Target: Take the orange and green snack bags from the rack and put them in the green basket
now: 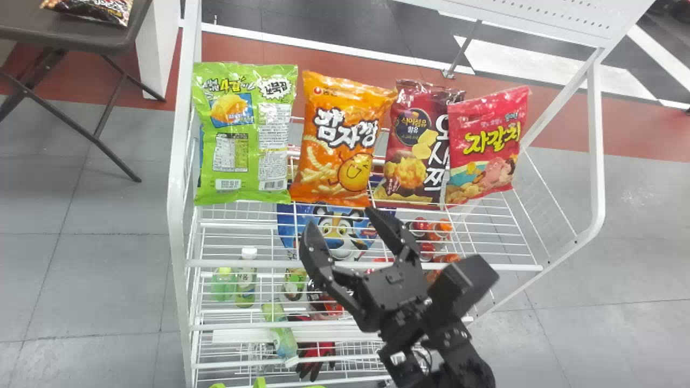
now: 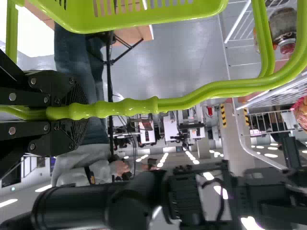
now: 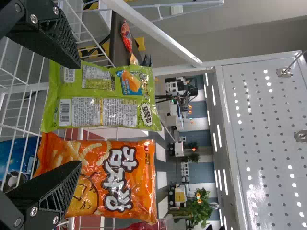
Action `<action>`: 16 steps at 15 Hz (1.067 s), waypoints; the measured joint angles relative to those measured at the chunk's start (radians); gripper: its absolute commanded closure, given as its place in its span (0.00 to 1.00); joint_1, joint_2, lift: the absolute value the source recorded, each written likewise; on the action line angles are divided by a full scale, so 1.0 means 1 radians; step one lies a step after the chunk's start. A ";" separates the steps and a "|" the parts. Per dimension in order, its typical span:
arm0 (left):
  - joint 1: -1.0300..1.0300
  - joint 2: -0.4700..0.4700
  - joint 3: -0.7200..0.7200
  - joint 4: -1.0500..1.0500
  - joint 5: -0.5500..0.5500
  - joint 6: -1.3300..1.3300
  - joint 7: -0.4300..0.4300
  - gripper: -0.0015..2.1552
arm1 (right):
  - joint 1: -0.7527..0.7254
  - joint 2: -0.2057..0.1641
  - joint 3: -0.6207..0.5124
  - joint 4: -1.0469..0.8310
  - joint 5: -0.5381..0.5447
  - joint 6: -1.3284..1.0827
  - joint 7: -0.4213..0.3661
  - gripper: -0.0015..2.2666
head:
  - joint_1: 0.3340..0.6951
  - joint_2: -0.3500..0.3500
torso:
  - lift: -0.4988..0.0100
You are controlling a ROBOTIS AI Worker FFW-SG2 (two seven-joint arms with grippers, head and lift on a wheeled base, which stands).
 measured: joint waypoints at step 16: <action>-0.062 0.019 0.035 0.026 0.020 0.071 -0.027 1.00 | -0.524 0.134 0.191 0.443 0.166 0.091 -0.057 0.04 | 1.00 0.33 | 0.98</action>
